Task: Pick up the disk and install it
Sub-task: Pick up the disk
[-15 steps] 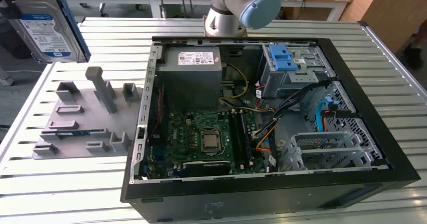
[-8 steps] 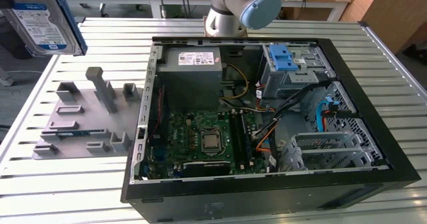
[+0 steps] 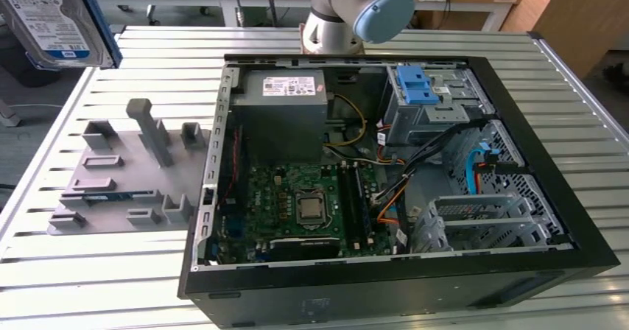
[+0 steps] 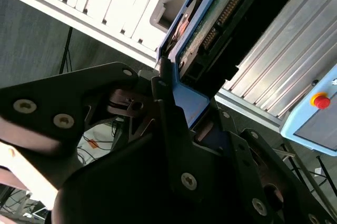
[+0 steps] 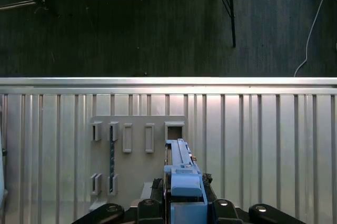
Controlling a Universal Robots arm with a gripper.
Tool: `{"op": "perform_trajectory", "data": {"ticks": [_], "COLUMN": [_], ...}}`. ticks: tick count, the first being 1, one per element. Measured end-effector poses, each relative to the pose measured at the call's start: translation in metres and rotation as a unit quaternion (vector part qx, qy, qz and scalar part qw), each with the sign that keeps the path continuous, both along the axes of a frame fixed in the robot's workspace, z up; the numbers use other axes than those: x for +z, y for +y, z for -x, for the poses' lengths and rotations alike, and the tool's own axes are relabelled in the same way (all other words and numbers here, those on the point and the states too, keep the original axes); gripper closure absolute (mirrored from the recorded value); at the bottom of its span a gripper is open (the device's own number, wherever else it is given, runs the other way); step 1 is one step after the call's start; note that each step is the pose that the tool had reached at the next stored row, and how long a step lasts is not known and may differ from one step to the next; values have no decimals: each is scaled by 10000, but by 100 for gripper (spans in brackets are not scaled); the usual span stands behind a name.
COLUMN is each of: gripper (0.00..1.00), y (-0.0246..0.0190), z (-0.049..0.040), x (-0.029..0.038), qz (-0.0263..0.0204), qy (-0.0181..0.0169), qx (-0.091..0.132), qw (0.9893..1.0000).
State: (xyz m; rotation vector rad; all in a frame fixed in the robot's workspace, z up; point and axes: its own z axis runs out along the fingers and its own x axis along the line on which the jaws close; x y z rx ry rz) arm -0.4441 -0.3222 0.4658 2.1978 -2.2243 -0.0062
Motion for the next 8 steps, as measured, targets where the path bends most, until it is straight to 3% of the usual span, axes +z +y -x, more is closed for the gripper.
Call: {"op": "perform_trajectory", "data": {"ticks": [8], "gripper": [64], "y": [0], "z": [0], "x": [233], "qz": [0], "qy": [-1], "qx": [0], "qw": [10000]}}
